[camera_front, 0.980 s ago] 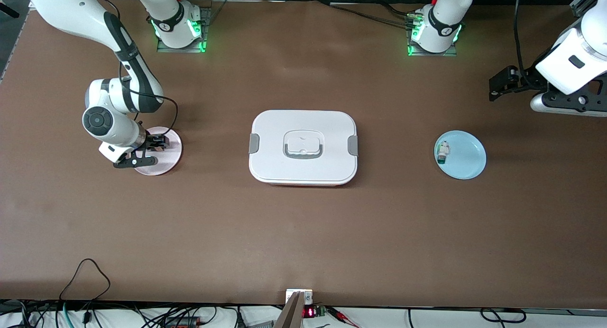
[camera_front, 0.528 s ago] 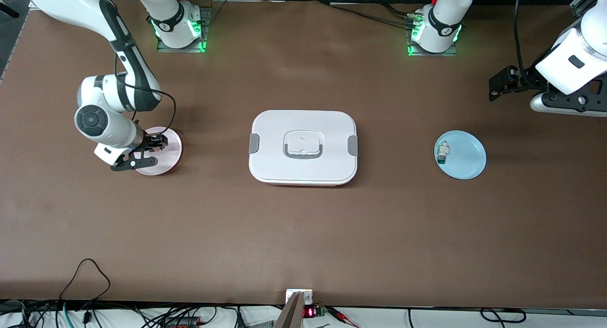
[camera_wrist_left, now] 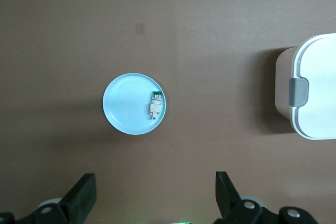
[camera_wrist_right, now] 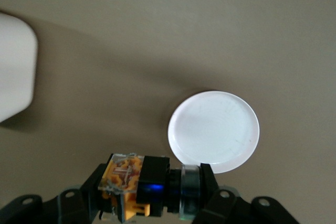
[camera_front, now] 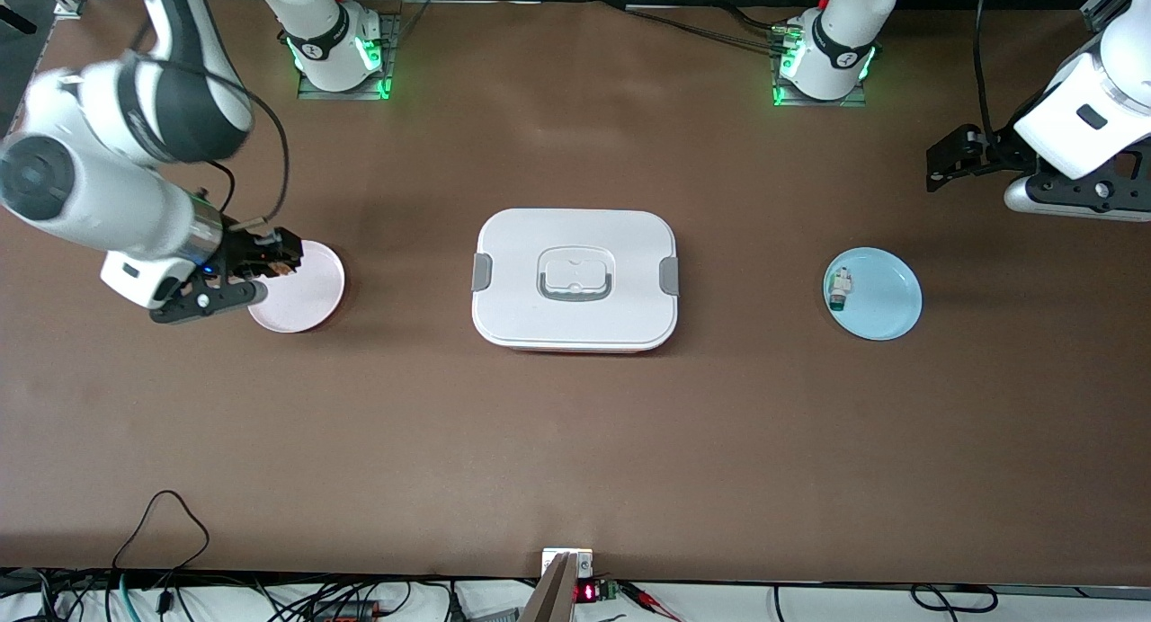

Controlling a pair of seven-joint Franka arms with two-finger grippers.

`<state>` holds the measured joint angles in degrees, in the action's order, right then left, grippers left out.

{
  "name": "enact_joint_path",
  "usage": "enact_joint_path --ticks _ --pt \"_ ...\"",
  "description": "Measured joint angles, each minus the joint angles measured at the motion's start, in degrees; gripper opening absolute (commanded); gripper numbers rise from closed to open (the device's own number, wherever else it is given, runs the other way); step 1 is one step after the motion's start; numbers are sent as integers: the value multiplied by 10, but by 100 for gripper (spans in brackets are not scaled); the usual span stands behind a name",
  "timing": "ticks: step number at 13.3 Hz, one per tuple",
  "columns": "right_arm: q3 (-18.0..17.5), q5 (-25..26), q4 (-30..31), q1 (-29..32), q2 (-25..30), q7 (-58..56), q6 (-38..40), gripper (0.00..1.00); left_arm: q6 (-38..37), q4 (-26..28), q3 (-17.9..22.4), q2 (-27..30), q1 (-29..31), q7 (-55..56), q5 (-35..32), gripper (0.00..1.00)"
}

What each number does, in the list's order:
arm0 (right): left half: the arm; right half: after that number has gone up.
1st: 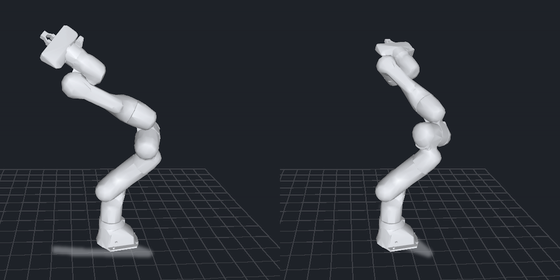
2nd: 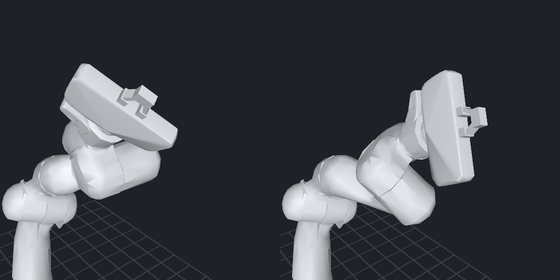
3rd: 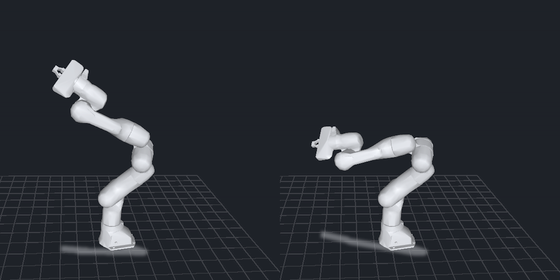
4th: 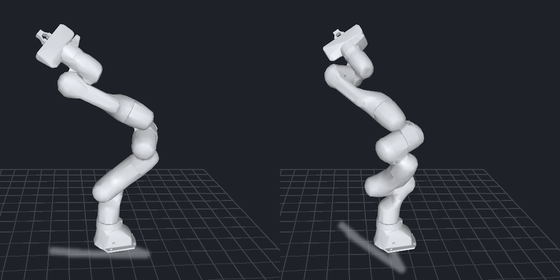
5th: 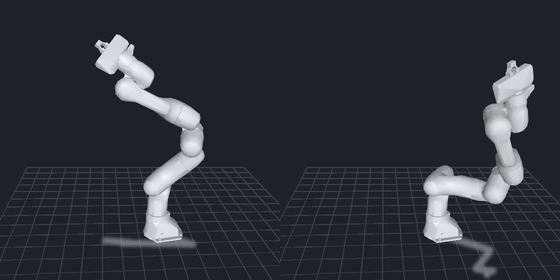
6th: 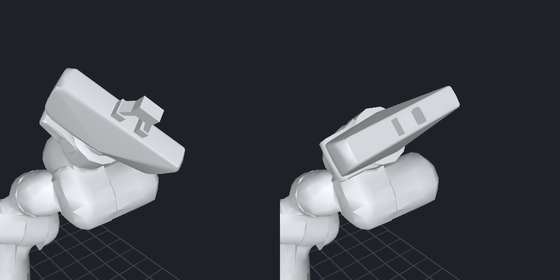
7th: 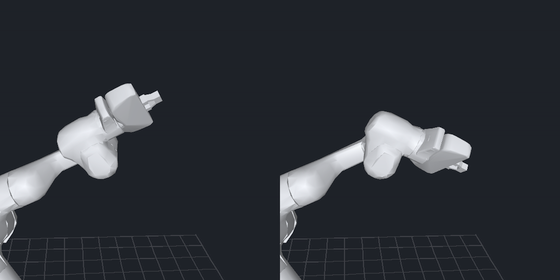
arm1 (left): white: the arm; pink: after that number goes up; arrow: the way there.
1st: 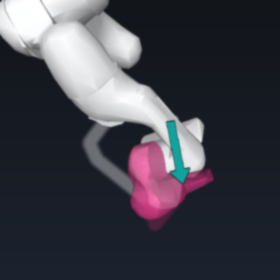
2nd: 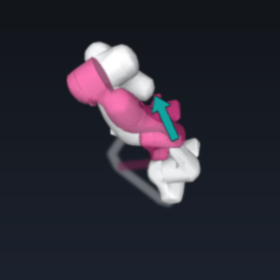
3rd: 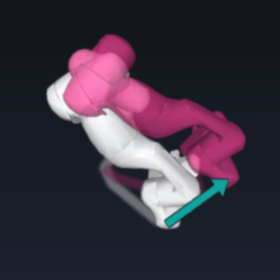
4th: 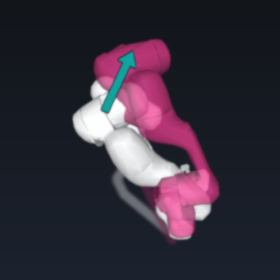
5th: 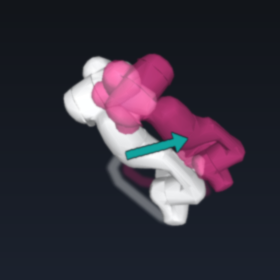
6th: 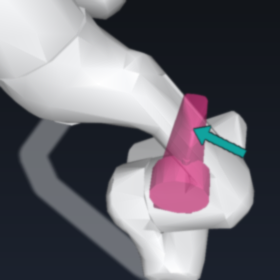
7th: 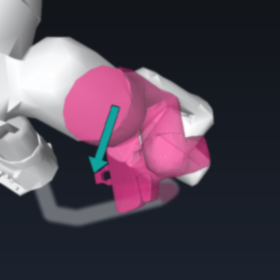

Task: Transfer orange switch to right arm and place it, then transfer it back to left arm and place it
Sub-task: 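Lift the orange switch off the white plate with the right gripper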

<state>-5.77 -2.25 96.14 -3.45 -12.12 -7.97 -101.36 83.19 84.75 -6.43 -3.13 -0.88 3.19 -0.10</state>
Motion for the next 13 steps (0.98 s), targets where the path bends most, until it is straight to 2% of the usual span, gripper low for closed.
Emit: enact_joint_path --ticks 3,5,8,13 --pt "0 -51 -61 1 3 -80 23 32 0 0 0 0 0 0 0 100" --pt "1 -90 -78 1 3 -144 24 32 0 0 0 0 0 0 0 100" --pt "-1 -120 -100 -10 4 -218 18 32 0 0 0 0 0 0 0 100" --pt "-3 -273 -129 -43 3 -375 -2 32 0 0 0 0 0 0 0 100"
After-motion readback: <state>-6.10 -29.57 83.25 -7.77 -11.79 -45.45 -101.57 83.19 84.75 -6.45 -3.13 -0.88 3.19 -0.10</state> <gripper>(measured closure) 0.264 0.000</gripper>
